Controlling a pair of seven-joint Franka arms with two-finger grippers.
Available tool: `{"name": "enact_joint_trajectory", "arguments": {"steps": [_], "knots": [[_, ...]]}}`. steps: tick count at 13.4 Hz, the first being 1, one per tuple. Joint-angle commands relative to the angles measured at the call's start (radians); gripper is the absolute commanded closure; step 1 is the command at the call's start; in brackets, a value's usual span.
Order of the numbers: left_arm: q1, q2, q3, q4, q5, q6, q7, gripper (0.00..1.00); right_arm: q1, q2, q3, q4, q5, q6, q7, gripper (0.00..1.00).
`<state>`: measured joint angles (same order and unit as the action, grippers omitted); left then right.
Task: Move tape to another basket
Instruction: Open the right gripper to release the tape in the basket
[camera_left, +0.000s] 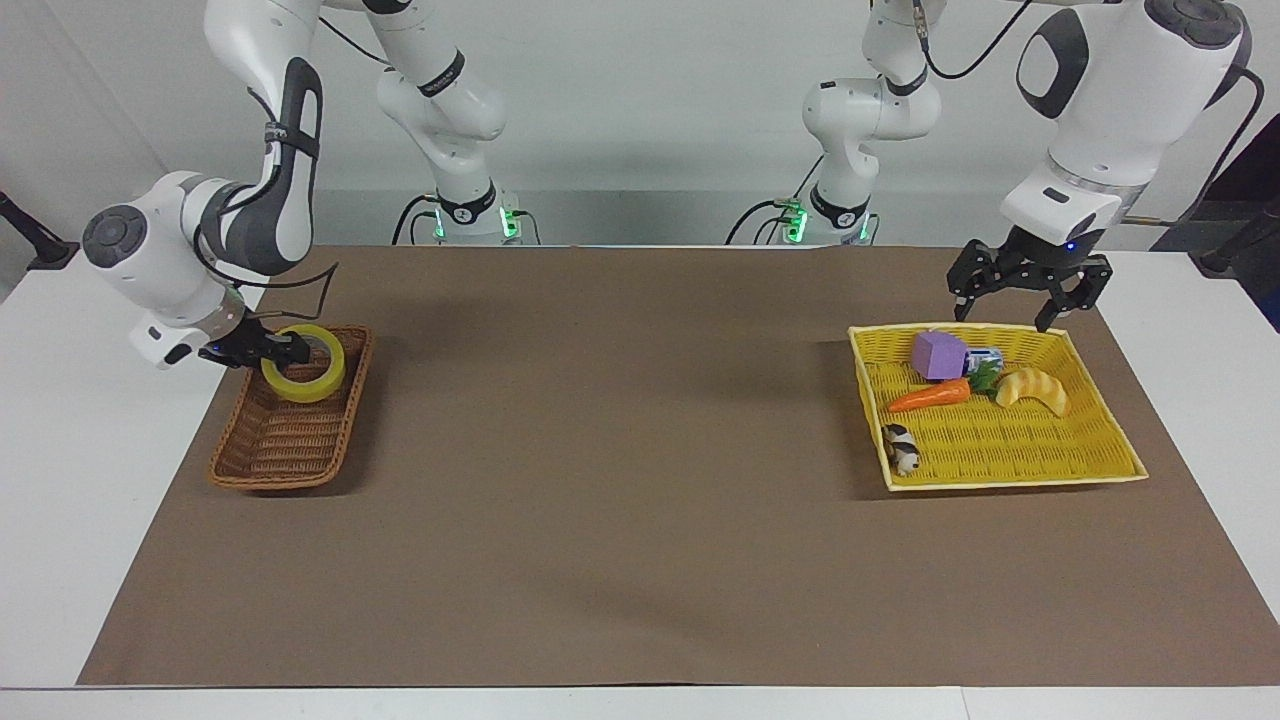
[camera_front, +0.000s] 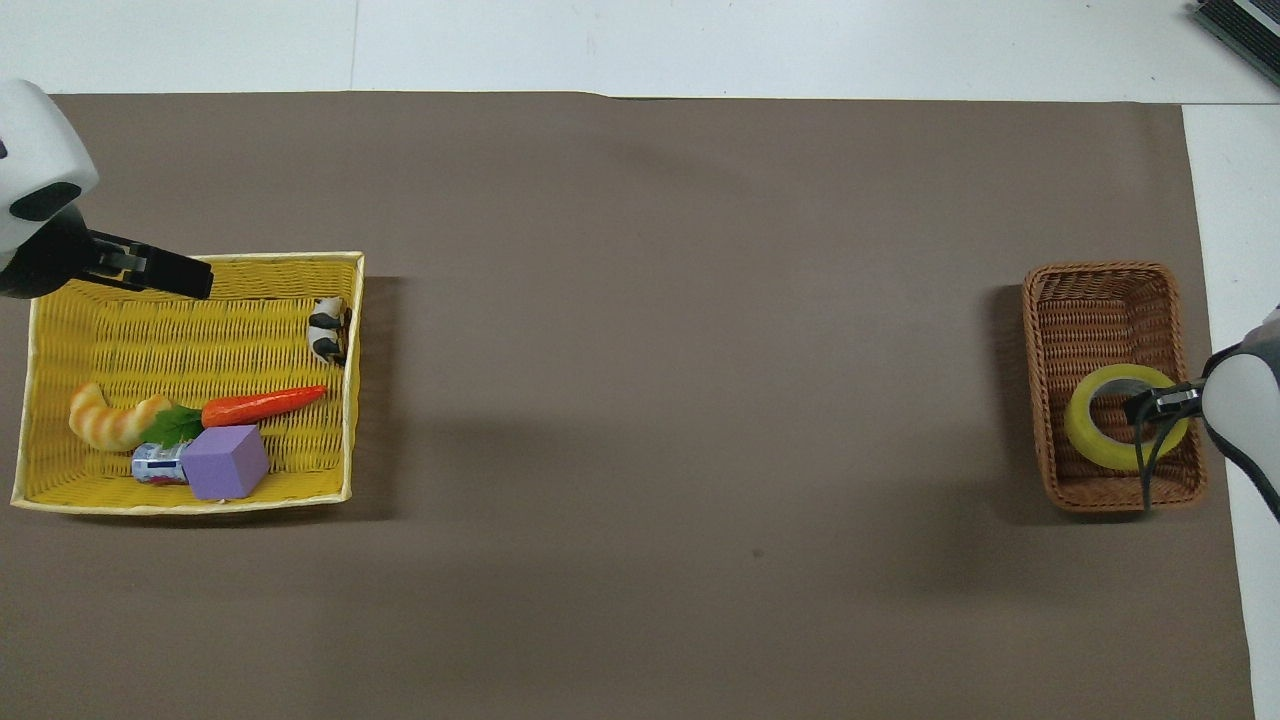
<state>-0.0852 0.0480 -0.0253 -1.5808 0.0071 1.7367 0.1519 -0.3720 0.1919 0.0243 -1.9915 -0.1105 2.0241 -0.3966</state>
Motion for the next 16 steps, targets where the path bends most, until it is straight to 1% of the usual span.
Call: {"name": "enact_joint_trajectory", "arguments": {"steps": [1,6,8,9,11,14,16], "knots": [[0.012,-0.005,-0.004,0.005,-0.01,-0.012,0.001,0.0,-0.005,-0.002,0.009,0.013,-0.055,0.012,0.004,0.0],[0.01,-0.005,-0.002,0.005,-0.01,-0.012,0.001,0.0,0.01,-0.006,0.022,0.092,-0.064,-0.004,0.019,0.0],[0.012,-0.005,-0.002,0.007,-0.01,-0.012,0.001,0.0,0.053,-0.003,0.028,0.16,-0.066,-0.037,0.065,0.0],[0.012,-0.005,-0.002,0.005,-0.01,-0.012,0.001,0.0,0.058,-0.003,0.029,0.192,-0.064,-0.059,0.106,0.0],[0.01,-0.005,-0.002,0.005,-0.01,-0.012,0.001,0.0,0.106,-0.005,0.029,0.241,-0.066,-0.071,0.22,0.0],[0.012,-0.005,-0.002,0.007,-0.01,-0.012,0.001,0.0,0.188,-0.003,0.029,0.341,-0.061,-0.16,0.352,0.0],[0.01,-0.005,-0.002,0.005,-0.01,-0.012,0.001,0.0,0.235,-0.005,0.029,0.407,-0.046,-0.246,0.39,0.0]]}}
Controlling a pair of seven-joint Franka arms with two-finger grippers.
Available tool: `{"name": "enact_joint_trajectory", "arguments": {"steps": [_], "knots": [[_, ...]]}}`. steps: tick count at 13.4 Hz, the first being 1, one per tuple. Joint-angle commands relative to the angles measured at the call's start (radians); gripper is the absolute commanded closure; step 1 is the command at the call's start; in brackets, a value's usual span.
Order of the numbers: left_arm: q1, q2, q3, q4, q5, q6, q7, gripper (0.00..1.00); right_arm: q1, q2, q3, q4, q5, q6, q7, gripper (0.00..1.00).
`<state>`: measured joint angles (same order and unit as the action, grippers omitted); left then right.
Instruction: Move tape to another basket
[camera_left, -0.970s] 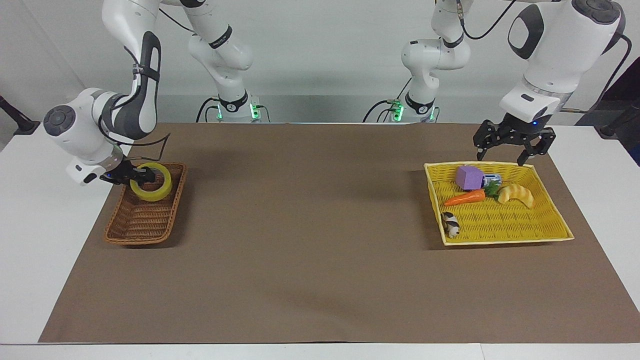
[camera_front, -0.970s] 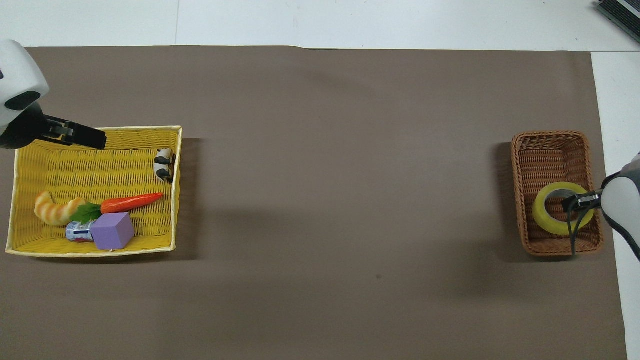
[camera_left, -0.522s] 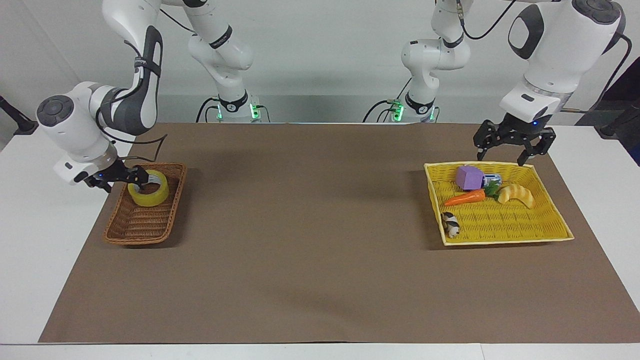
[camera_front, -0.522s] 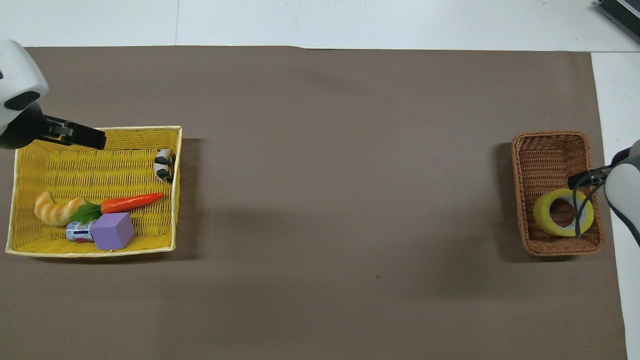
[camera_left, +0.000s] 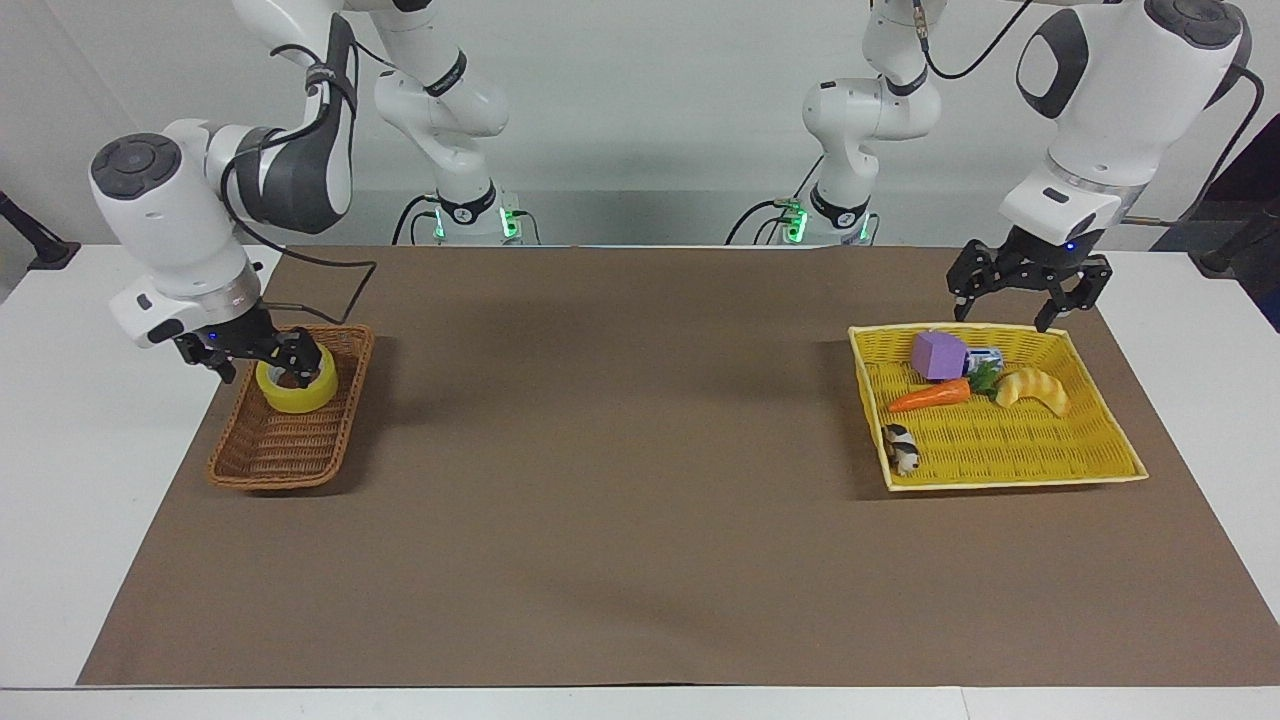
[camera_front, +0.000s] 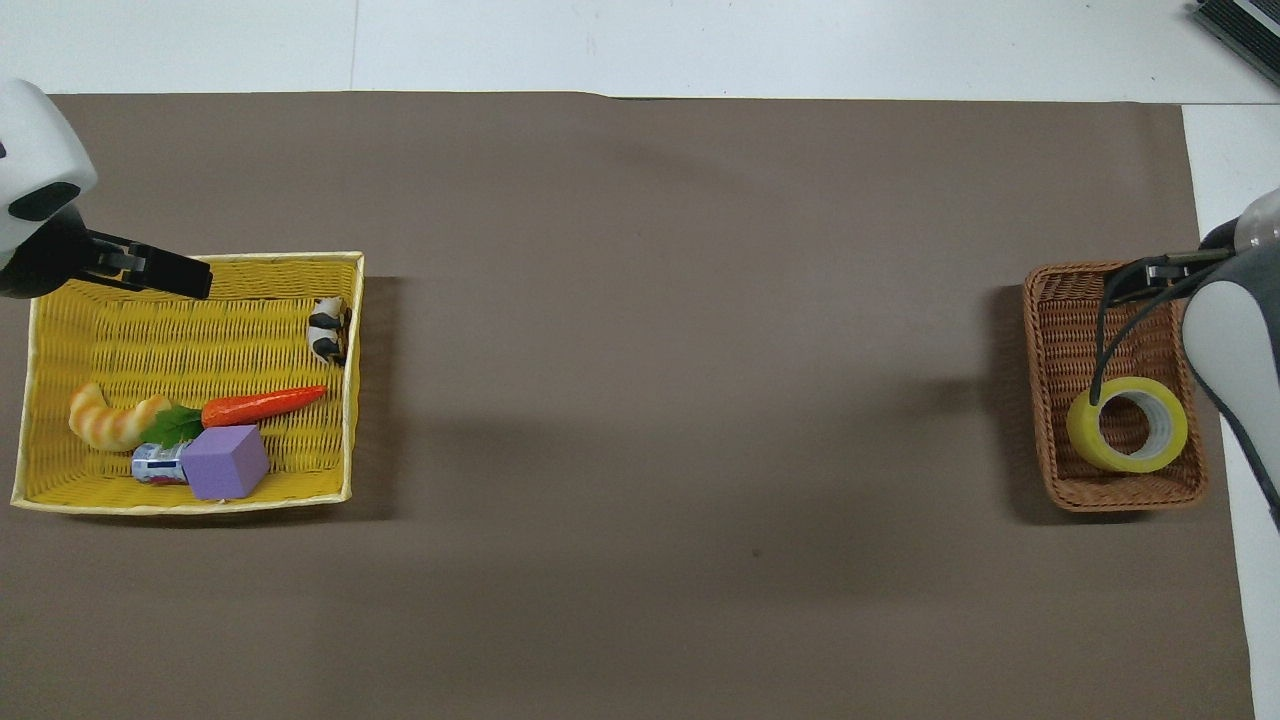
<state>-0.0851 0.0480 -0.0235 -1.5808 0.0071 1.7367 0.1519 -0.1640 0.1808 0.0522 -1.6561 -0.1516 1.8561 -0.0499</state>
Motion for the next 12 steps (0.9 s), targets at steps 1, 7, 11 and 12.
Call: {"name": "enact_joint_trajectory", "arguments": {"steps": [1,7,11,12], "knots": [[0.01,-0.005,-0.004,0.005,-0.01,-0.012,0.001,0.0,0.038,0.006,0.003,0.105,-0.005,-0.124,0.047,0.0],[0.01,-0.005,-0.004,0.005,-0.01,-0.012,0.001,0.0,0.073,-0.065,0.025,0.216,0.119,-0.278,0.045,0.0],[0.01,-0.005,-0.004,0.007,-0.01,-0.012,0.001,0.0,0.07,-0.124,0.028,0.148,0.119,-0.278,0.039,0.0],[0.01,-0.005,-0.004,0.005,-0.01,-0.012,0.001,0.0,0.067,-0.13,0.028,0.141,0.119,-0.279,0.035,0.0]]}}
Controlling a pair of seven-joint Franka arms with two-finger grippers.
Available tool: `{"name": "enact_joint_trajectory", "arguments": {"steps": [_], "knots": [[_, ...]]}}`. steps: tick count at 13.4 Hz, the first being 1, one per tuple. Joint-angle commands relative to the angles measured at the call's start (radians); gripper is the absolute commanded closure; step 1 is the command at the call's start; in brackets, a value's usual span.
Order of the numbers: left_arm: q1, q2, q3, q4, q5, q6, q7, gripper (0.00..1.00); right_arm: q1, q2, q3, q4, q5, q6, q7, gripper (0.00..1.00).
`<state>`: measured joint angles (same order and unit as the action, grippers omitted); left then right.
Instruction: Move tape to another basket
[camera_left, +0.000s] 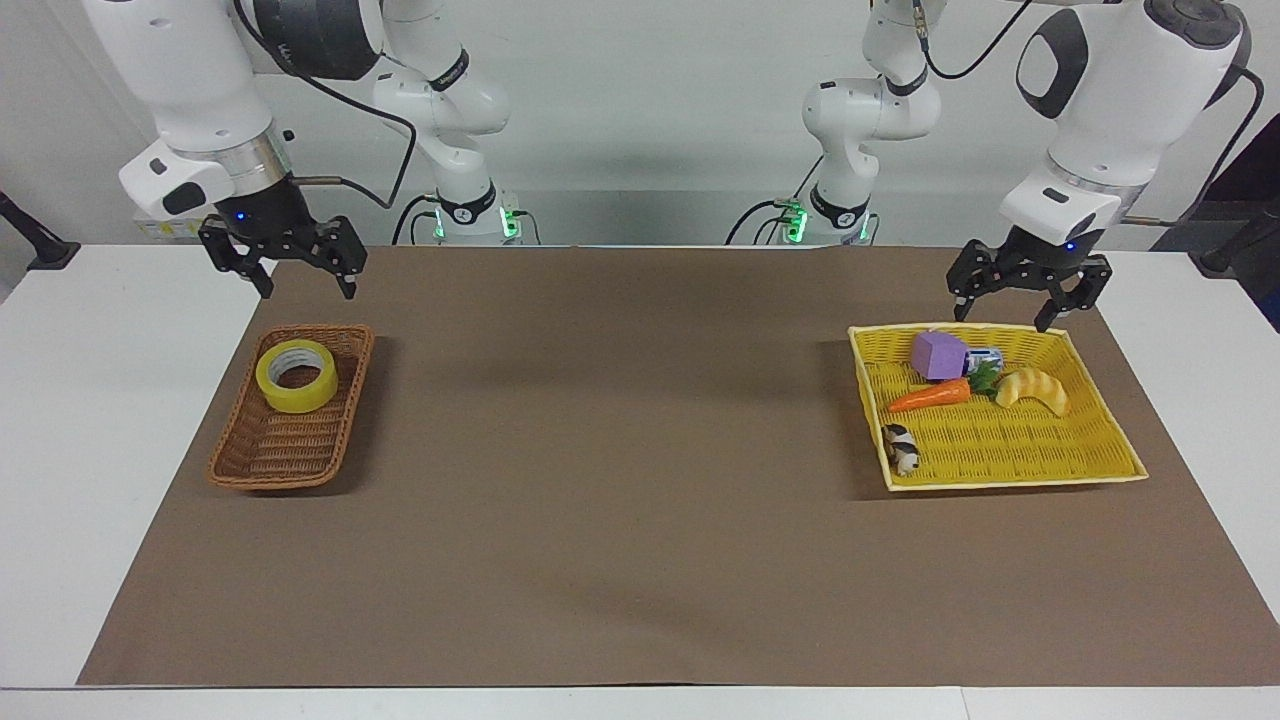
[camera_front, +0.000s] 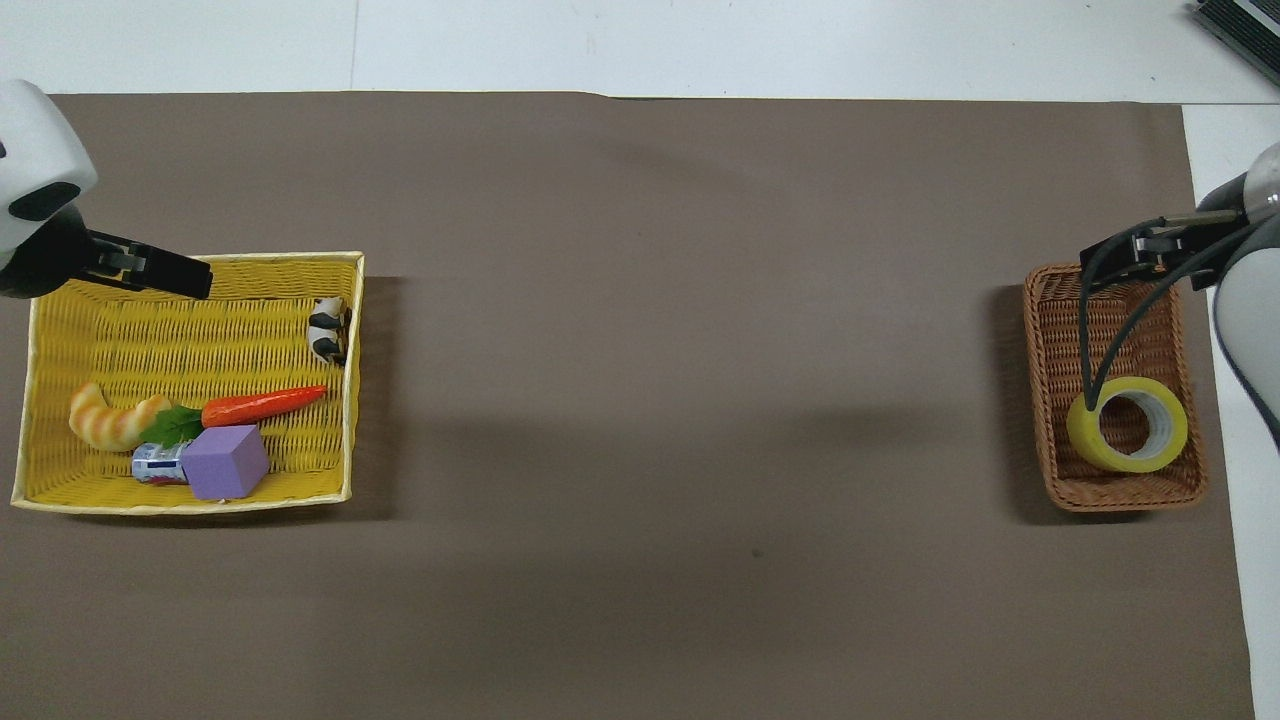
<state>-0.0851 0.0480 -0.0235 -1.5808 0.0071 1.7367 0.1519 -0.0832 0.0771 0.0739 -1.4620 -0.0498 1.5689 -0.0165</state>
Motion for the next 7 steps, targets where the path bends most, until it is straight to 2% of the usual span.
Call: {"name": "enact_joint_trajectory", "arguments": {"steps": [1,7], "knots": [[0.01,-0.005,-0.004,0.007,-0.01,-0.012,0.001,0.0,-0.015,-0.033,0.006,-0.066,0.019,0.01,0.004,0.0],[0.01,-0.005,-0.004,0.005,-0.01,-0.012,0.001,0.0,-0.027,-0.037,0.004,-0.075,0.036,0.01,0.004,0.0]]}}
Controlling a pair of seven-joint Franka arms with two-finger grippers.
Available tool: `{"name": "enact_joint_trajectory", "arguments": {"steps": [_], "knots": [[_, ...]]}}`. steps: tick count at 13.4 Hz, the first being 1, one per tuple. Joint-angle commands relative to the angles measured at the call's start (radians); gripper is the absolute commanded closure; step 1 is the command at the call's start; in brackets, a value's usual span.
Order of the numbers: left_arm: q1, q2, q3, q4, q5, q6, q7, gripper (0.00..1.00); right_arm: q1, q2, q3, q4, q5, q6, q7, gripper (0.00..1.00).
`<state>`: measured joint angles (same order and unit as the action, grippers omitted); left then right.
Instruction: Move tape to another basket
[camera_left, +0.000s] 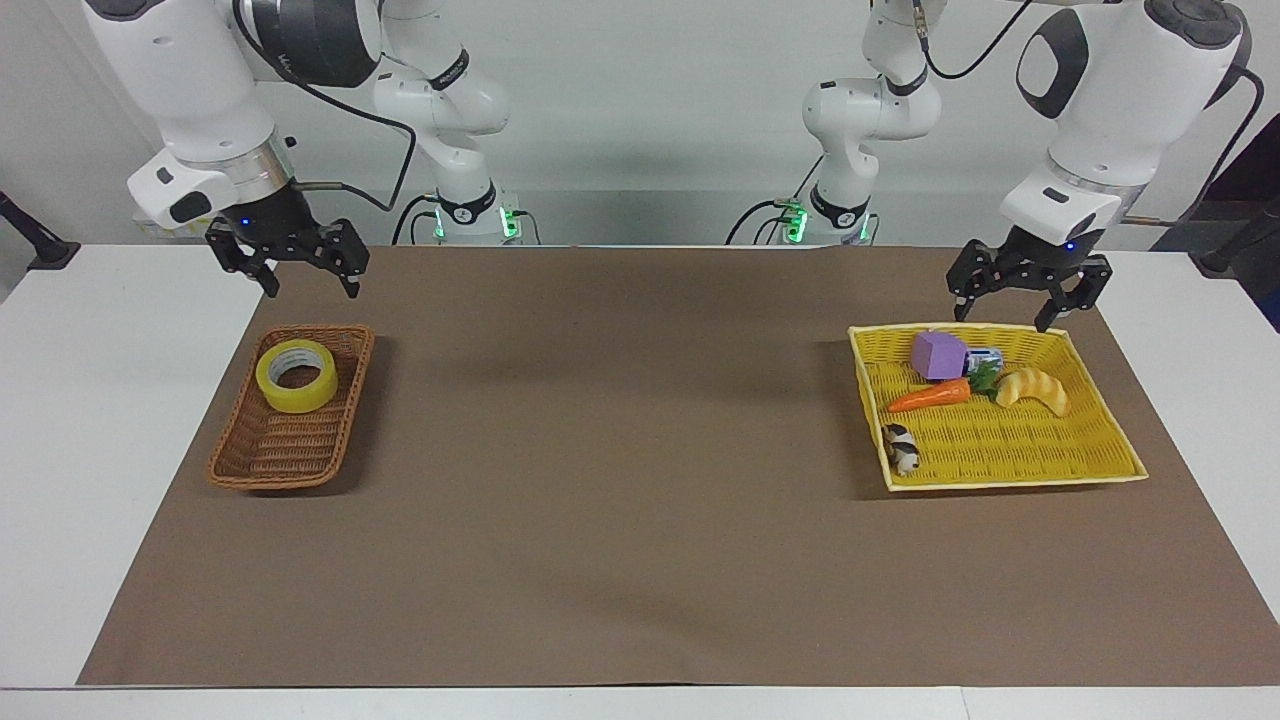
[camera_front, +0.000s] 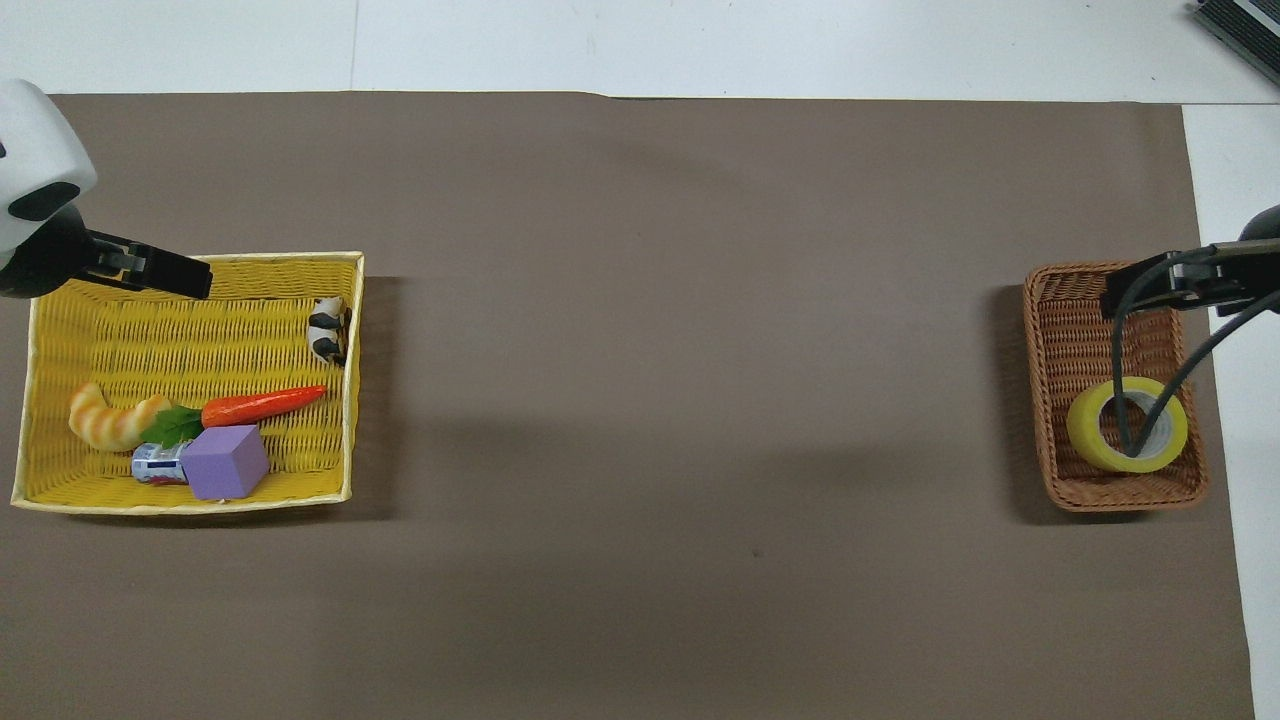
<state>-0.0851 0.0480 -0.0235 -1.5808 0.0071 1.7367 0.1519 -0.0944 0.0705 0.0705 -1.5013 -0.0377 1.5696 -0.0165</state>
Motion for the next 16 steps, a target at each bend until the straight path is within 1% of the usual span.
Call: {"name": "enact_joint_trajectory", "arguments": {"steps": [1,7,16], "knots": [[0.01,-0.005,-0.004,0.007,-0.01,-0.012,0.001,0.0,-0.015,-0.029,0.008,-0.033,0.024,0.007,0.004,0.0],[0.01,-0.005,-0.004,0.007,-0.01,-0.012,0.001,0.0,-0.013,-0.018,0.009,0.003,0.024,-0.078,0.004,0.0],[0.01,-0.005,-0.004,0.005,-0.01,-0.012,0.001,0.0,-0.008,-0.02,0.009,0.003,0.024,-0.069,0.007,0.0]]}}
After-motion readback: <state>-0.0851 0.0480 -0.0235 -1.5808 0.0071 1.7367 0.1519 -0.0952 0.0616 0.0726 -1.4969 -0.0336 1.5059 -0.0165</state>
